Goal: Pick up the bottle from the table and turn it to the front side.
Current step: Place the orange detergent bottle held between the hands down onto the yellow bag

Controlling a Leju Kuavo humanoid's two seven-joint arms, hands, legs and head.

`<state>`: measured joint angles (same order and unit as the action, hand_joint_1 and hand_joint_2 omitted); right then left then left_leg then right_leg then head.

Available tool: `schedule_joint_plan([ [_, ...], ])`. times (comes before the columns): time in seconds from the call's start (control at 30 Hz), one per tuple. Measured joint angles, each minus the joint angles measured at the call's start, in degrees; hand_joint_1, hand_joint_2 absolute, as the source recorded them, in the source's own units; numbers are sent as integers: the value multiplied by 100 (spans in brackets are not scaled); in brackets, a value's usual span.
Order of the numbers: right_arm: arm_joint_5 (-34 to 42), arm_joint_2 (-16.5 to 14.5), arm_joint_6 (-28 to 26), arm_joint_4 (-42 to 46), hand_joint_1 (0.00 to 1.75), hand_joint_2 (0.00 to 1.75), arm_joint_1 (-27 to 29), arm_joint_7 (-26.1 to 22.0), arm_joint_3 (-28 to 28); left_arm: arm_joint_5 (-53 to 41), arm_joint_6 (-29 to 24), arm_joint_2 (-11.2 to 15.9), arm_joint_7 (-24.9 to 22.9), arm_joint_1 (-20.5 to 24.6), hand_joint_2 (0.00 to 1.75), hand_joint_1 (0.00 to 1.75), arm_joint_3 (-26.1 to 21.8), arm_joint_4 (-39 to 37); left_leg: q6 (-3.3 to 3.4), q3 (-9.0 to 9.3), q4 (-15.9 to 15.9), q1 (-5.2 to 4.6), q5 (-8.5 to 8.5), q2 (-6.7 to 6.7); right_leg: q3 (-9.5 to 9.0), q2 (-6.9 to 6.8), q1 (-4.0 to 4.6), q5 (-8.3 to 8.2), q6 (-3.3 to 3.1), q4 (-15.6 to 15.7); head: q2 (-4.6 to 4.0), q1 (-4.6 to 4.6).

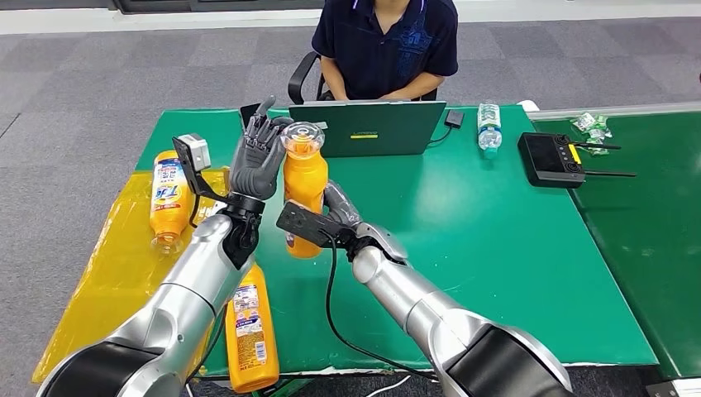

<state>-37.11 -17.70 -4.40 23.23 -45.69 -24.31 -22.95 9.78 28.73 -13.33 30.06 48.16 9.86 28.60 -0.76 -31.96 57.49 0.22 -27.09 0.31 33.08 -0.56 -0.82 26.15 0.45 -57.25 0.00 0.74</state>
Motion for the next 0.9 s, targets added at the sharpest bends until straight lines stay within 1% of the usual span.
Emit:
schedule_joint_plan([
  [0.2, -4, 0, -2, 0, 175, 175, -33, 42, 0, -45, -69, 48, 4, -9, 175, 0, 3, -45, 0, 0, 0, 0, 0, 0, 0, -1, 0, 0, 0, -1, 0, 0],
  [0.9, -19, 0, 7, 0, 175, 175, -39, 76, 0, -131, -97, 50, 13, -9, 175, 0, 37, -87, 0, -1, 0, 0, 0, 0, 0, -1, 0, 0, 0, -2, 0, 0],
])
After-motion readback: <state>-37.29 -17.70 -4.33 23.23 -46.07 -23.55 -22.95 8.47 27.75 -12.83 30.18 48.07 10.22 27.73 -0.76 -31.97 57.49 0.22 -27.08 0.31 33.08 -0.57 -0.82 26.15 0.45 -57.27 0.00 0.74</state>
